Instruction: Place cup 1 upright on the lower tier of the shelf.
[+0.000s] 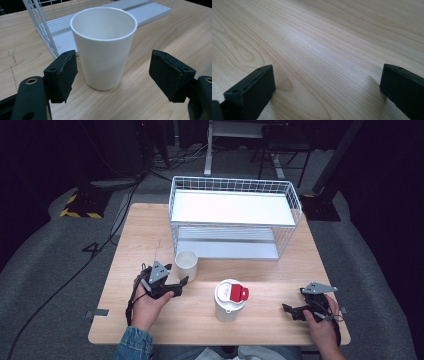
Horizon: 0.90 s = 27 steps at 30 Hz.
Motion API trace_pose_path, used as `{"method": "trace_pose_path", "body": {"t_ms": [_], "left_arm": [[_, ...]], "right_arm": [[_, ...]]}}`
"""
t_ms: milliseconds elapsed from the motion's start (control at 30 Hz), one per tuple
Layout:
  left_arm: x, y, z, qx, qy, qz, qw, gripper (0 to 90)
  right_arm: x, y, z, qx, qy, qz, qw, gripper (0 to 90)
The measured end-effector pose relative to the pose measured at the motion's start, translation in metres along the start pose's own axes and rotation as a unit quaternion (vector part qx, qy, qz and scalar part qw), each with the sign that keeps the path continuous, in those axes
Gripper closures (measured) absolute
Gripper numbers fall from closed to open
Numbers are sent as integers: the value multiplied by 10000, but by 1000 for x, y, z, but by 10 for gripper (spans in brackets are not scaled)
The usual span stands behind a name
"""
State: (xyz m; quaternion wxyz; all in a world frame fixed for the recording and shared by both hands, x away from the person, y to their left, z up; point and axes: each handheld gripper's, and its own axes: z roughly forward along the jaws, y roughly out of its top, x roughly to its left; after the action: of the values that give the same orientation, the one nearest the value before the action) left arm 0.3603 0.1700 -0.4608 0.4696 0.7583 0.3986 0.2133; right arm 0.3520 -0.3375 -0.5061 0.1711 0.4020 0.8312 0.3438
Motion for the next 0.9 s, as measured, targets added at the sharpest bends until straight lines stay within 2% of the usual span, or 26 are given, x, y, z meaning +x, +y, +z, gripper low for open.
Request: {"method": "trace_pose_path", "body": {"t_ms": [167, 367, 467, 600, 733, 900], "left_arm": [[3, -1, 9, -143, 83, -195, 9997, 236], [4, -5, 23, -258, 51, -356, 9990, 240], [3, -5, 29, -229, 134, -272, 9993, 238], [1, -5, 34, -289, 177, -269, 9991, 226], [1, -5, 42, -387, 179, -397, 9983, 213], [0, -5, 50, -484, 274, -446, 9975, 200]], "right_arm": [[0, 0, 0, 3, 4, 8, 10000, 1], [0, 0, 0, 4, 3, 8, 10000, 1], [0, 0, 0, -1, 2, 2, 10000, 1], [0, 0, 0, 0, 1, 2, 10000, 1], [0, 0, 0, 0, 1, 3, 10000, 1], [0, 0, 0, 0, 1, 3, 10000, 1]]}}
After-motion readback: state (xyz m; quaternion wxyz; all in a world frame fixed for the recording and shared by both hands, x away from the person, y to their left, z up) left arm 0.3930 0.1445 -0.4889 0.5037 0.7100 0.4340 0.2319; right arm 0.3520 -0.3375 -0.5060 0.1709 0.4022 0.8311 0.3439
